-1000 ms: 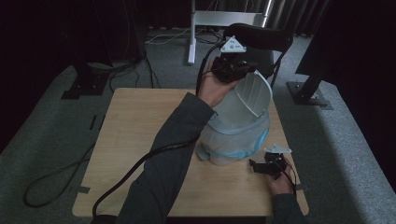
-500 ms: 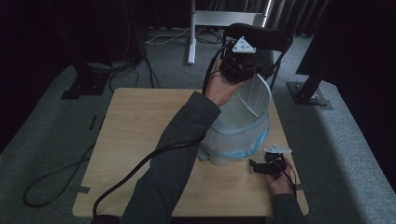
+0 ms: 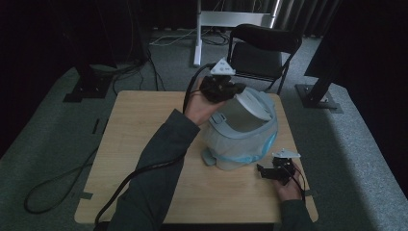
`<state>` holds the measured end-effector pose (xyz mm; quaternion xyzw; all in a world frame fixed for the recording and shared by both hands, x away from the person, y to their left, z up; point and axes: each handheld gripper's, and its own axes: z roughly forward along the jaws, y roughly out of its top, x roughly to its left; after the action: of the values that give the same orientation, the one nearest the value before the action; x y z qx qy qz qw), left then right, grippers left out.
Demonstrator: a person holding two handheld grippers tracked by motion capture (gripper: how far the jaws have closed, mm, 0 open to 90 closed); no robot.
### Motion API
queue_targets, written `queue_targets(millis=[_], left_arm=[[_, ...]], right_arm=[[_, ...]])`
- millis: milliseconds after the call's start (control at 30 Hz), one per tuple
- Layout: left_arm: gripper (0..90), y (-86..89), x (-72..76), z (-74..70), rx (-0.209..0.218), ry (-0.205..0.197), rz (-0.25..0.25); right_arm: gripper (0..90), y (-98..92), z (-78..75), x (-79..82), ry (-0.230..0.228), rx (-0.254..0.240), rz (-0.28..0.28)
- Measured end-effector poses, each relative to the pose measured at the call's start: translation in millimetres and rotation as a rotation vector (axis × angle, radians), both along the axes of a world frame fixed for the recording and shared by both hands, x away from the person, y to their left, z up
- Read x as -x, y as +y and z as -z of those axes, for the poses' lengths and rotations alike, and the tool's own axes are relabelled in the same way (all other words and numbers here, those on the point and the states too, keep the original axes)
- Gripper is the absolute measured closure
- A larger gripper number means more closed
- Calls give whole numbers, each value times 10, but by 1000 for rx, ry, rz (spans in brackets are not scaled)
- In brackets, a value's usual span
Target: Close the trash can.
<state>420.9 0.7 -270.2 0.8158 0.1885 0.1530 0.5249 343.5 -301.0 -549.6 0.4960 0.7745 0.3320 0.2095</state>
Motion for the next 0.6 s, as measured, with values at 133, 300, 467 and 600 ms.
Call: queue_targets(millis=[133,300,467,600], left_arm=[[894,142,44,168,2,20,-1],[894,226,87,348,-13,38,-3],[895,273,107,467,-14,54,-1],[900,314,127,505,6,56,1]], right_arm=[[113,0,0,0,0,0,0],[113,0,0,1,0,0,0],[113,0,0,0,0,0,0],[113,0,0,1,0,0,0]])
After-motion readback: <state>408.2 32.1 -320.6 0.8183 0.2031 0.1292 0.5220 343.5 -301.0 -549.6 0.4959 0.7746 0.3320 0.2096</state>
